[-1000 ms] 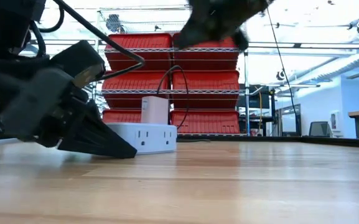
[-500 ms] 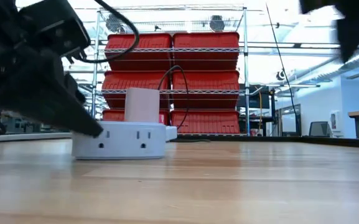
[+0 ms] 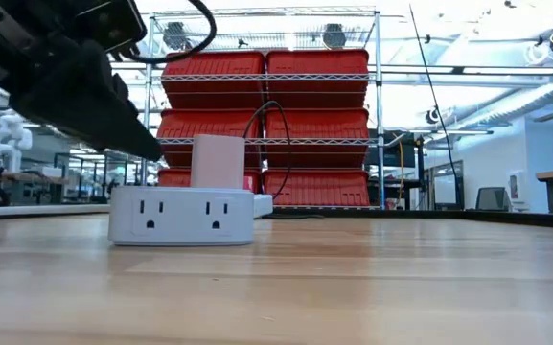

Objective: Insert USB
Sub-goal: Insert the black charger cable into the light pink charger adapter

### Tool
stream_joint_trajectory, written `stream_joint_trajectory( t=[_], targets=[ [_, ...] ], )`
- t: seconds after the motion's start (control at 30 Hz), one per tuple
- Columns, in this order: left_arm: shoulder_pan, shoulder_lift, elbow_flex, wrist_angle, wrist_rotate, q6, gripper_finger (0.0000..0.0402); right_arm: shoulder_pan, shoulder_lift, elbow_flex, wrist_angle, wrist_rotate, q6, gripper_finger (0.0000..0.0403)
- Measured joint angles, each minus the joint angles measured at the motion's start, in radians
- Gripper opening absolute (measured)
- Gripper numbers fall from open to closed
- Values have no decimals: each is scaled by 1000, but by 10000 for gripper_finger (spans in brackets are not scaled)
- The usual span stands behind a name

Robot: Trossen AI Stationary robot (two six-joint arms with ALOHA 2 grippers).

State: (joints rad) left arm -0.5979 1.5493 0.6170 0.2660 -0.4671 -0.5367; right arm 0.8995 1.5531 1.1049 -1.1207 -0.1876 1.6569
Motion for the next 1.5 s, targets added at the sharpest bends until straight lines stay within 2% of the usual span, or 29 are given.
stream_joint_trajectory(
  t=[0.17,0.37,0.57,0.77,0.93,1.1,1.17,1.23,1.37,1.5],
  targets=[
    [24,-64,0,-23,-2,52,0,67,68,0,-3,-95,103,186],
    [90,-116,0,-24,17,123,0,157,135,0,30,-181,210,190],
    [187,-148,0,-9,124,191,0,228,159,1,80,-168,361,189],
    [249,-186,0,-14,212,248,0,247,192,3,86,-175,372,178],
    [280,-249,0,-38,232,283,0,233,209,1,84,-190,335,151],
    [325,-307,-10,-66,256,286,0,216,211,-29,88,-197,292,77],
    [346,-326,-21,-65,278,265,0,198,215,-39,86,-162,238,37],
    [365,-346,-31,-65,282,238,0,175,216,-50,122,-58,181,10],
    [404,-363,-34,-37,283,192,0,126,215,-108,132,79,41,9],
    [438,-364,-34,8,295,153,0,77,173,-182,158,124,-95,2]
  ],
)
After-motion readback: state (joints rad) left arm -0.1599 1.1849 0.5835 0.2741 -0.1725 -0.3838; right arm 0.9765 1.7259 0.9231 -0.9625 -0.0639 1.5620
